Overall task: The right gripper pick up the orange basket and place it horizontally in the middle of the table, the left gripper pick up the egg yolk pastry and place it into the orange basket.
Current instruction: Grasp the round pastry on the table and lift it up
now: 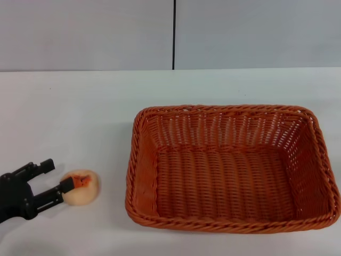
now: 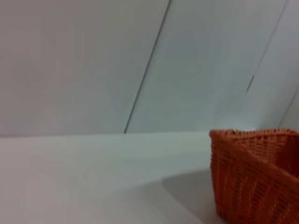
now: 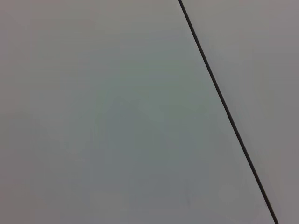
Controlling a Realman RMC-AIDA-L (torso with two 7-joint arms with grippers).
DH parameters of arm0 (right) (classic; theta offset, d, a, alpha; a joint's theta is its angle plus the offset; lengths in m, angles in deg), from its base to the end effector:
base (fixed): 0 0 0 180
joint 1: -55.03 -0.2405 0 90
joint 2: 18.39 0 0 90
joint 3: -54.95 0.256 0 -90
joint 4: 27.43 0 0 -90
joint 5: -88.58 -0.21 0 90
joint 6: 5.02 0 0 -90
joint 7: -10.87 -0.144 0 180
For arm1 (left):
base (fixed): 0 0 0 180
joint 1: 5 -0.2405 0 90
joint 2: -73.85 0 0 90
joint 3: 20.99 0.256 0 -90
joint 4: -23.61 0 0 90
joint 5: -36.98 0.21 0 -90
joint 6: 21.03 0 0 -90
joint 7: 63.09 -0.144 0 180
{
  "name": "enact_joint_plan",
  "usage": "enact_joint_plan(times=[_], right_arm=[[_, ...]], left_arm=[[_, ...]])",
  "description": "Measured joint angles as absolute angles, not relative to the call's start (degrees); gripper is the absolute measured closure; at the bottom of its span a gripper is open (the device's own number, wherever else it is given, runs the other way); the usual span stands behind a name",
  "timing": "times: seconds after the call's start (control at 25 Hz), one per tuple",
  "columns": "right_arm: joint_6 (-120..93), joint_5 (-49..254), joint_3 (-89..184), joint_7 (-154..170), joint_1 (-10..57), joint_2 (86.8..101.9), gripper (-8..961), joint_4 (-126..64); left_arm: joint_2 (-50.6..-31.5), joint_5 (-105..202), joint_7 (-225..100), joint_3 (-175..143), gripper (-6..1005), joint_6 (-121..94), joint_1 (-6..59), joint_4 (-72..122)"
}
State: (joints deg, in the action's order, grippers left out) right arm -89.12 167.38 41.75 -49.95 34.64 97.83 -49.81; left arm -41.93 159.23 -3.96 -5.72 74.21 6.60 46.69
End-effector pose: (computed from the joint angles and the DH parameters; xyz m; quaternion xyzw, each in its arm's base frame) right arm 0.3562 0.3055 0.1087 -0.6582 0.2762 0.4715 0.5178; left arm -0.3773 0.1987 0.0145 -0.8664 -0.3227 -0.2872 0.2505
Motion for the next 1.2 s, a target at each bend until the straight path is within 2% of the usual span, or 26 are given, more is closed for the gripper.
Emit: enact_joint_plan(times=[0.28,0.72,0.92,1.2], right_arm=[[-89.11,167.47,41.61,-49.94,34.56,97.83,369,-49.74],[-89.11,167.60,41.51,-49.95,34.81,97.79,362,-49.66],[-89.13,167.59,41.50,-49.95,34.72,97.77,358,-49.66],[-89.14,167.60,41.51,-49.93,34.65,97.71,354,-49.66]], left_arm=[[-42.12,159.22,-2.47,-2.32,215,71.82,6.73,46.69],[-42.75,159.23,-3.36,-0.97,268,71.18,7.20,46.73],[-42.99,159.23,-3.11,-0.10,520,71.11,7.76,46.73],[-43.07,159.24,-2.95,0.04,707,71.09,8.05,46.73]])
